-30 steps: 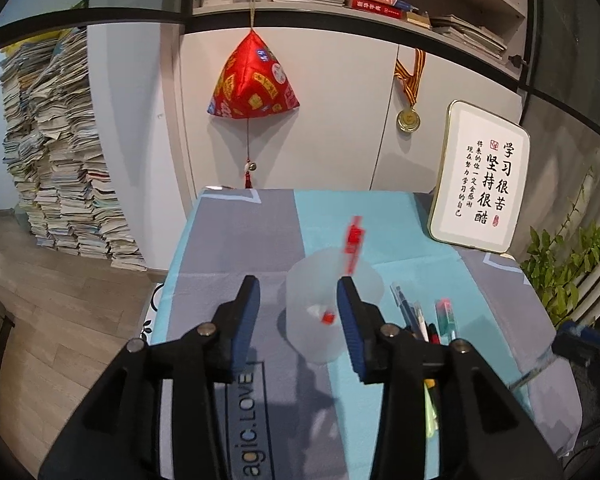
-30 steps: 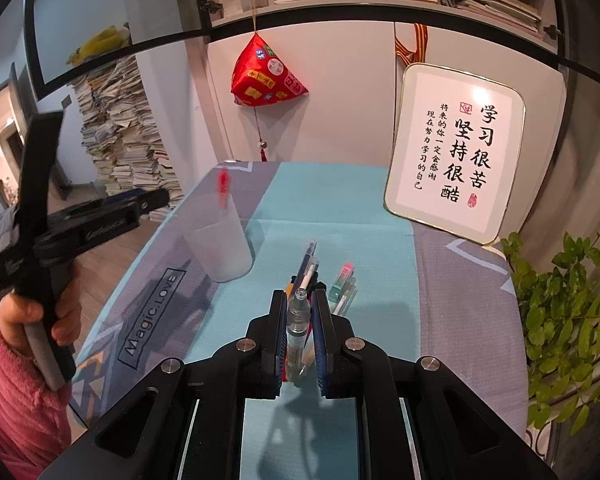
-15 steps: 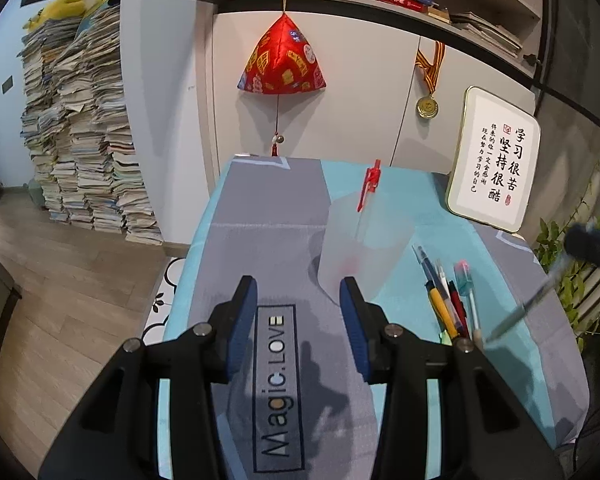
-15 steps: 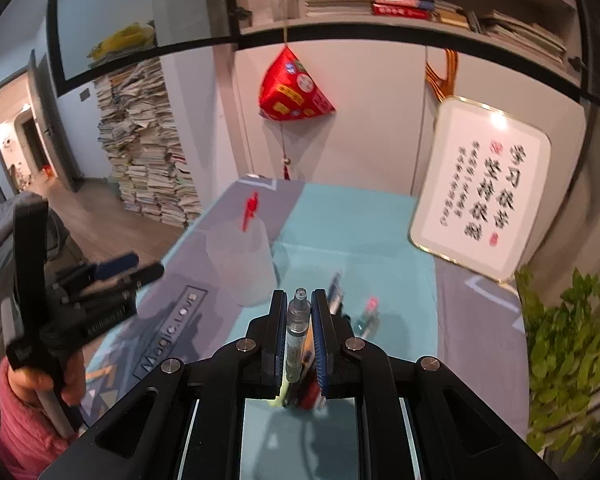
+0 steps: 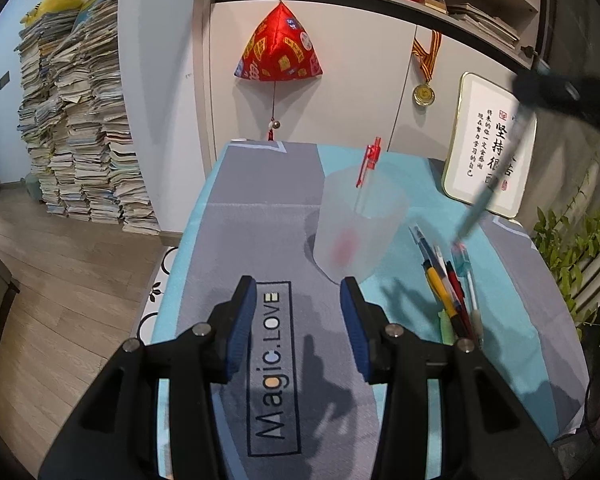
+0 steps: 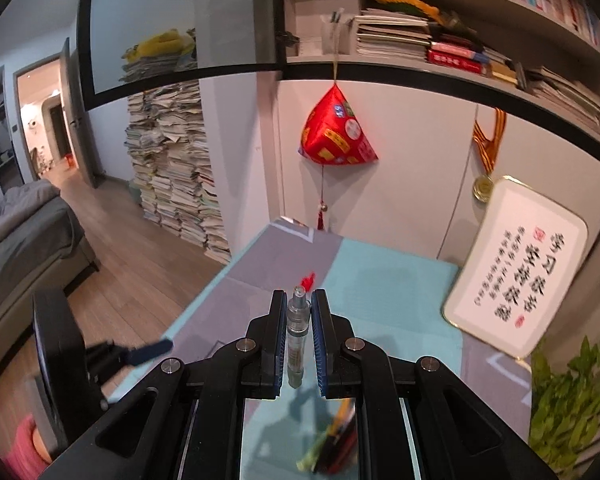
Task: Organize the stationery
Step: 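Lower the clear pen into the frosted cup and open the right tool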
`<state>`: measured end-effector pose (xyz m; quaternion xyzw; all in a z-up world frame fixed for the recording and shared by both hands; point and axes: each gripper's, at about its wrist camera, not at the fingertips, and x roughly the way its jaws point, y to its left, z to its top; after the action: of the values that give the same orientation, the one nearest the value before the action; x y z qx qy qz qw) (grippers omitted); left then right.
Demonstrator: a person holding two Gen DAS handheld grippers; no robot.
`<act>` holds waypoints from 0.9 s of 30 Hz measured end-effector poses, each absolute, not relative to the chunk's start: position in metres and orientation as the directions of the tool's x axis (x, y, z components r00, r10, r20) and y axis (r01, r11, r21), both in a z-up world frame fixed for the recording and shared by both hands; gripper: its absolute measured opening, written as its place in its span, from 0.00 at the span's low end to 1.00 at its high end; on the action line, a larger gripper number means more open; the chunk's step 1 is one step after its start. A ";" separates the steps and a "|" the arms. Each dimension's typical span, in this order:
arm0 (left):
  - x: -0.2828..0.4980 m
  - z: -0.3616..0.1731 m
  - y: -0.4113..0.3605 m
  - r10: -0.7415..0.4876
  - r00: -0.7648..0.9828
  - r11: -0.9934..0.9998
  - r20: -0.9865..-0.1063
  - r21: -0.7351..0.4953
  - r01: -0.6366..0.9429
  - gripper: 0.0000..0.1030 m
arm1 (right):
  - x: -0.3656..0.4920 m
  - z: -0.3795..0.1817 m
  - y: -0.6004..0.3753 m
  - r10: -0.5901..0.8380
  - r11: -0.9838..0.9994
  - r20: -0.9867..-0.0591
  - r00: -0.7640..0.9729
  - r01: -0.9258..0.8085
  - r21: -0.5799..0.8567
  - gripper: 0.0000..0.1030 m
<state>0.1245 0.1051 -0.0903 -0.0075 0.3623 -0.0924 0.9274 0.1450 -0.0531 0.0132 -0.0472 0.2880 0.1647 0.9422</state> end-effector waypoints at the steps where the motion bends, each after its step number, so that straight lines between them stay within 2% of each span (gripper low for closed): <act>1: 0.124 -0.091 0.104 -0.180 0.718 0.982 -0.672 -0.083 0.169 0.40 | 0.149 0.014 -0.051 0.284 0.941 -0.558 0.780 -0.338 0.005 0.13; 10: 0.118 -0.101 0.095 -0.189 0.693 0.977 -0.696 -0.059 0.207 0.40 | 0.189 0.023 -0.037 0.289 0.946 -0.544 0.787 -0.322 0.037 0.13; 27: 0.124 -0.108 0.096 -0.179 0.680 0.979 -0.712 -0.059 0.196 0.40 | 0.229 -0.029 -0.030 0.285 0.949 -0.649 0.705 -0.301 0.089 0.10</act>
<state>0.1239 0.0963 -0.1084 0.0112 0.3870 -0.1022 0.9163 0.2288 -0.0295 -0.0286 -0.0117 0.3495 0.1586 0.9233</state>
